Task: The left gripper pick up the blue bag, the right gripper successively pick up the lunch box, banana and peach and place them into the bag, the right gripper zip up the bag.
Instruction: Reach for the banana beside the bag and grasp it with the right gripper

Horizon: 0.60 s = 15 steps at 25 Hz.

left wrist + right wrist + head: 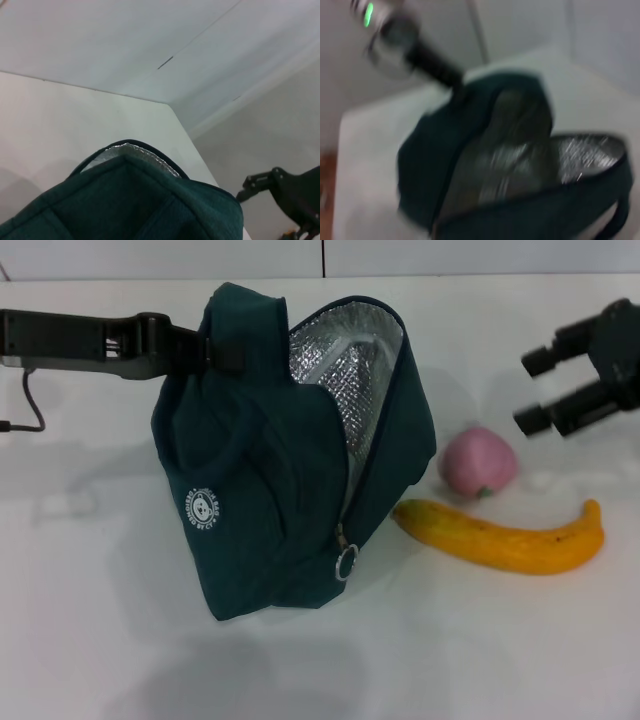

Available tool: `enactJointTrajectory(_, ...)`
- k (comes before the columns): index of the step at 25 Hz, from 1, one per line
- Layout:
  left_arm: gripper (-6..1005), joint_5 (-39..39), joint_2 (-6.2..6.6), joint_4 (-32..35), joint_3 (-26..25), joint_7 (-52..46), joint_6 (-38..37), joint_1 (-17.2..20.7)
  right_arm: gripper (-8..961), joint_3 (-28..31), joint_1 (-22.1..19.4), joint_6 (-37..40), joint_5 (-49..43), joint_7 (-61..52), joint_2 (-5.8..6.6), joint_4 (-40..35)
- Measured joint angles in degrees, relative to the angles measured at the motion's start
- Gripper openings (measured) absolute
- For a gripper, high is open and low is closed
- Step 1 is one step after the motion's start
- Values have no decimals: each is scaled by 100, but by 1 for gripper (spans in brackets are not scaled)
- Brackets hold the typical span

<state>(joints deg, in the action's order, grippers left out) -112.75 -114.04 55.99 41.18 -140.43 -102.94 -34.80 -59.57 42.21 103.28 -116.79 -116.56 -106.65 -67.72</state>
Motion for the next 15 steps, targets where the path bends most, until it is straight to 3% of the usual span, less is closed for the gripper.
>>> enactJointTrajectory(4,54,2,-15,0,5,10,-6,-25,720,-32,334,467,-410,117,13,-79)
enactJointTrajectory(9,54,123,-19,1,3,15,-7,-36,886,-425,614,847,-834,472,-4,-110)
enactJointTrajectory(15,55,131,-4,14,-7,39,-4,-39,884,-1220,804,758,-1897,658,-278,-128)
